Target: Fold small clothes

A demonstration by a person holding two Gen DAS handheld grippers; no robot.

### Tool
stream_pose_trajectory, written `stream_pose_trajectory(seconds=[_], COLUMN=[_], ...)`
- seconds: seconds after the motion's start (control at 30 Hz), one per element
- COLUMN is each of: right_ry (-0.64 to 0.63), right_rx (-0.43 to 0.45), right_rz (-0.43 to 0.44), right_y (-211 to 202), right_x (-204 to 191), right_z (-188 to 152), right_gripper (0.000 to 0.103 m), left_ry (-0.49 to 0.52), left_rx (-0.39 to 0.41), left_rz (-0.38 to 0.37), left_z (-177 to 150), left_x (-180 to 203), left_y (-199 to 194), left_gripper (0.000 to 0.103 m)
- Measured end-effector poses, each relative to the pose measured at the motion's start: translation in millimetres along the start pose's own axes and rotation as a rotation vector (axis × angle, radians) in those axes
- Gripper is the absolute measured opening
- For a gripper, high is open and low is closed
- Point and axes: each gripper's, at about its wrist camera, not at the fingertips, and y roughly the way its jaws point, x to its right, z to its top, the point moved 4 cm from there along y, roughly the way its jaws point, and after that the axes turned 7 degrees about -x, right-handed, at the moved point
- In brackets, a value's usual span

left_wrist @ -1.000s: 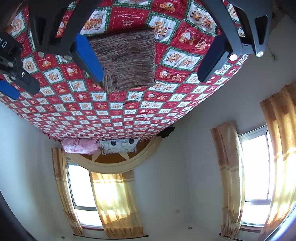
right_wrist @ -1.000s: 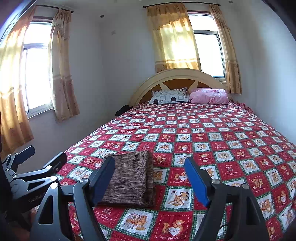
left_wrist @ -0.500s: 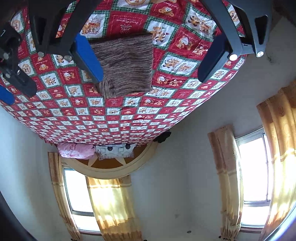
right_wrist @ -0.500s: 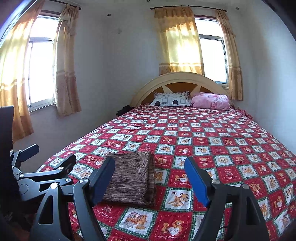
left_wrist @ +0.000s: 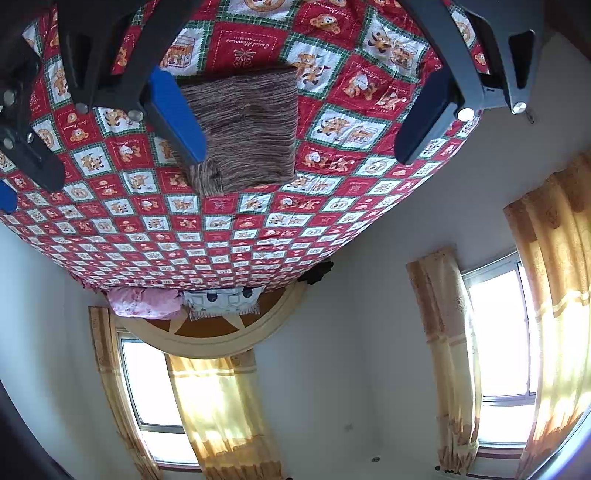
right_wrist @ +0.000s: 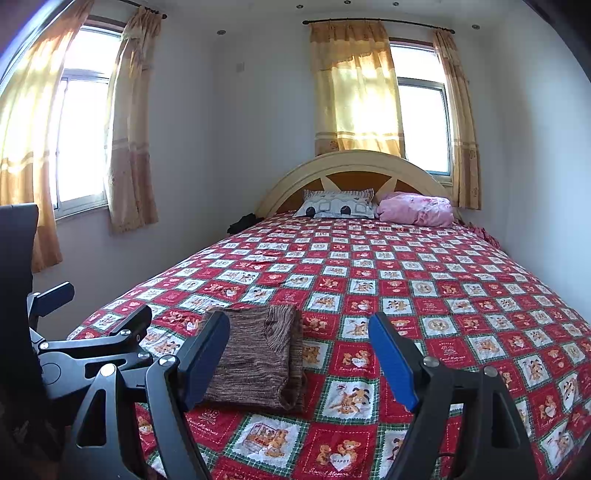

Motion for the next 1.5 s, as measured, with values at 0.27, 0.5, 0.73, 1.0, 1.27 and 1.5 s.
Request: stream_pose_trajectory(seconds=[0.27, 0.5, 0.73, 1.0, 1.27, 1.5], right_ry=[0.006, -0.001, 0.009, 0.010, 0.014, 0.023], right_rx=[0.000, 0.000, -0.010, -0.019, -0.027, -0.044], right_rz=[0.001, 0.002, 0.000, 0.005, 0.013, 0.015], right_y=[-0.3, 0.0, 2.9, 3.8, 4.4, 8.4], right_x=[-0.4, -1.7, -2.7, -4.4, -3.3, 0.5], right_z=[-2.6, -3.3, -6.0, -8.7, -11.1, -15.0], right_gripper=[0.078, 0.078, 0.078, 0.078, 0.078, 0.078], left_ry=[-0.010, -0.013, -0.029, -0.036, -0.014, -0.001], left_rx=[-0.010, -0.015, -0.051, -0.066, -0.013, -0.022], left_rz=[0.009, 0.003, -0.024, -0.027, -0.030, -0.047], left_z=[0.4, -0.4, -3.1, -4.4, -6.4, -8.6], left_x=[-2.7, -2.4, -2.1, -3.7, 1.2, 9.7], left_y=[3.4, 5.6, 13.4, 17.2, 13.8, 14.7], left_gripper=[0.103, 0.103, 0.103, 0.103, 0.103, 0.103])
